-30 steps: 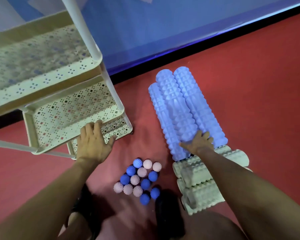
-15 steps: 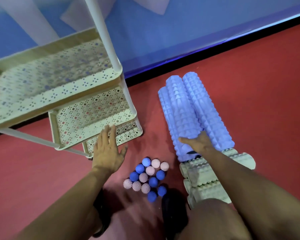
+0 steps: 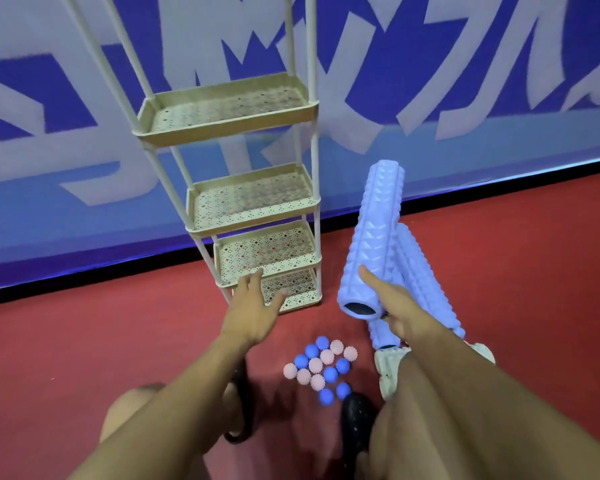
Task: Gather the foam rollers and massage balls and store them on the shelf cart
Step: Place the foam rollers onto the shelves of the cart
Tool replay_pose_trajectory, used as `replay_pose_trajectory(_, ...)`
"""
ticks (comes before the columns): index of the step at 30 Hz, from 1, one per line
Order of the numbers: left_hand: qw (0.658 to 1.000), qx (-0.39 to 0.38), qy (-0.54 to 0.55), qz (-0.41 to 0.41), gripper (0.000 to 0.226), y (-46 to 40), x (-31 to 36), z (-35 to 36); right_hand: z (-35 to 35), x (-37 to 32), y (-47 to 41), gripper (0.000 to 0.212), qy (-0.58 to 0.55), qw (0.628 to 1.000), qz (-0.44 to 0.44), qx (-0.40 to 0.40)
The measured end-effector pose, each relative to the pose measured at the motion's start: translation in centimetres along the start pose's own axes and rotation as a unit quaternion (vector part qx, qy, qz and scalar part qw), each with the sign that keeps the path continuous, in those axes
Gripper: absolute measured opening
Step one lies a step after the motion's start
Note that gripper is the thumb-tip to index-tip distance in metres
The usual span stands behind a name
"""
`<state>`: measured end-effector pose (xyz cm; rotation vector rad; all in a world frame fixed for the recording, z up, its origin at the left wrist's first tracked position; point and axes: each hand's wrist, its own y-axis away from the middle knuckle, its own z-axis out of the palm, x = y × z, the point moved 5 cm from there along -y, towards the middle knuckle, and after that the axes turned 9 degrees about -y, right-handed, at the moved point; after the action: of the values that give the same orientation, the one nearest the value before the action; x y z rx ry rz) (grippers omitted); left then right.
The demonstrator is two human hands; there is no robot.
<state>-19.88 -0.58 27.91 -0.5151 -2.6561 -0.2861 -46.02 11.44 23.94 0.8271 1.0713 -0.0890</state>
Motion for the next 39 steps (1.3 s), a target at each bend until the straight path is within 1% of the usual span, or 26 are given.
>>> replay_pose_trajectory(2, 0.999, -0.019, 0.045, -0.004, 0.083, 2.2, 0.2, -1.0, 1.7, -0.3, 3.2, 0.061, -0.010, 0.999, -0.018, -0.035)
replay_pose_trajectory(4, 0.989, -0.047, 0.137, -0.020, 0.080, 4.1, 0.5, -1.5, 3.6, -0.1, 5.6, 0.052, -0.035, 0.997, -0.020, -0.069)
replay_pose_trajectory(5, 0.978, -0.062, 0.197, -0.035, 0.078, 5.0, 0.7, -1.7, 4.7, 0.1, 6.7, 0.050, -0.050, 0.995, -0.019, -0.088)
replay_pose_trajectory(8, 0.926, -0.111, 0.351, -0.086, 0.074, 7.3, 0.8, -1.9, 8.2, 0.9, 9.3, 0.054, -0.105, 0.984, -0.016, -0.144)
replay_pose_trajectory(10, 0.896, -0.137, 0.411, -0.100, 0.076, 8.5, 1.0, -2.1, 10.3, 1.3, 10.4, 0.054, -0.132, 0.975, -0.015, -0.176)
replay_pose_trajectory(13, 0.849, -0.166, 0.492, -0.094, 0.062, 9.8, 2.2, -2.9, 13.0, 1.5, 11.4, 0.055, -0.133, 0.968, -0.016, -0.213)
replay_pose_trajectory(15, 0.796, -0.174, 0.574, -0.088, 0.058, 9.9, 3.0, -3.3, 14.2, 1.3, 11.9, 0.064, -0.107, 0.970, -0.035, -0.215)
replay_pose_trajectory(17, 0.741, -0.174, 0.644, -0.072, 0.060, 9.7, 3.6, -3.6, 15.1, 1.1, 12.0, 0.085, -0.085, 0.973, -0.058, -0.205)
replay_pose_trajectory(18, 0.724, -0.168, 0.665, -0.067, 0.063, 9.5, 3.7, -3.9, 15.5, 0.9, 12.2, 0.094, -0.073, 0.973, -0.068, -0.208)
replay_pose_trajectory(19, 0.713, -0.155, 0.681, -0.063, 0.065, 9.2, 3.8, -4.2, 15.8, 0.8, 12.5, 0.093, -0.058, 0.973, -0.076, -0.209)
replay_pose_trajectory(20, 0.706, -0.134, 0.693, -0.060, 0.067, 8.8, 3.8, -4.4, 16.1, 0.6, 12.9, 0.081, -0.041, 0.972, -0.083, -0.214)
replay_pose_trajectory(21, 0.705, -0.106, 0.699, -0.056, 0.069, 8.5, 3.6, -4.7, 16.3, 0.4, 13.1, 0.066, -0.034, 0.971, -0.087, -0.219)
replay_pose_trajectory(22, 0.714, -0.075, 0.695, -0.050, 0.067, 8.2, 3.3, -5.2, 16.1, 0.1, 12.9, 0.058, -0.029, 0.972, -0.087, -0.218)
replay_pose_trajectory(23, 0.732, -0.046, 0.678, -0.047, 0.064, 7.9, 3.0, -5.7, 15.7, -0.5, 12.7, 0.060, -0.034, 0.972, -0.091, -0.212)
replay_pose_trajectory(25, 0.771, -0.006, 0.635, -0.042, 0.060, 7.7, 1.9, -6.7, 14.2, -2.2, 12.0, 0.082, -0.086, 0.975, -0.093, -0.180)
replay_pose_trajectory(26, 0.784, 0.004, 0.619, -0.042, 0.061, 7.5, 1.0, -7.1, 13.1, -3.3, 11.4, 0.087, -0.118, 0.975, -0.097, -0.159)
replay_pose_trajectory(28, 0.802, 0.012, 0.596, -0.036, 0.062, 7.0, -1.1, -7.7, 10.8, -5.4, 10.4, 0.071, -0.170, 0.972, -0.107, -0.121)
replay_pose_trajectory(29, 0.813, 0.015, 0.582, -0.030, 0.063, 6.8, -2.2, -8.0, 9.8, -6.0, 9.9, 0.067, -0.179, 0.972, -0.104, -0.108)
replay_pose_trajectory(30, 0.822, 0.019, 0.568, -0.028, 0.064, 6.6, -3.1, -8.2, 9.0, -6.3, 9.2, 0.073, -0.171, 0.975, -0.105, -0.095)
replay_pose_trajectory(31, 0.829, 0.024, 0.558, -0.028, 0.063, 6.4, -4.0, -8.5, 8.2, -6.4, 8.8, 0.085, -0.135, 0.982, -0.113, -0.068)
replay_pose_trajectory(32, 0.833, 0.031, 0.552, -0.029, 0.062, 6.1, -4.8, -8.7, 7.6, -6.2, 8.2, 0.099, -0.068, 0.989, -0.130, -0.027)
replay_pose_trajectory(33, 0.832, 0.037, 0.553, -0.032, 0.060, 6.0, -5.4, -9.0, 7.0, -6.0, 8.0, 0.112, 0.019, 0.987, -0.157, 0.020)
replay_pose_trajectory(35, 0.824, 0.051, 0.563, -0.046, 0.055, 5.8, -6.2, -9.5, 6.3, -5.7, 7.6, 0.131, 0.163, 0.958, -0.220, 0.092)
replay_pose_trajectory(37, 0.810, 0.072, 0.580, -0.054, 0.044, 5.6, -6.9, -10.1, 6.3, -6.0, 7.8, 0.136, 0.225, 0.923, -0.291, 0.113)
replay_pose_trajectory(39, 0.796, 0.083, 0.596, -0.064, 0.043, 5.2, -7.7, -10.3, 6.6, -6.2, 7.7, 0.133, 0.245, 0.905, -0.330, 0.108)
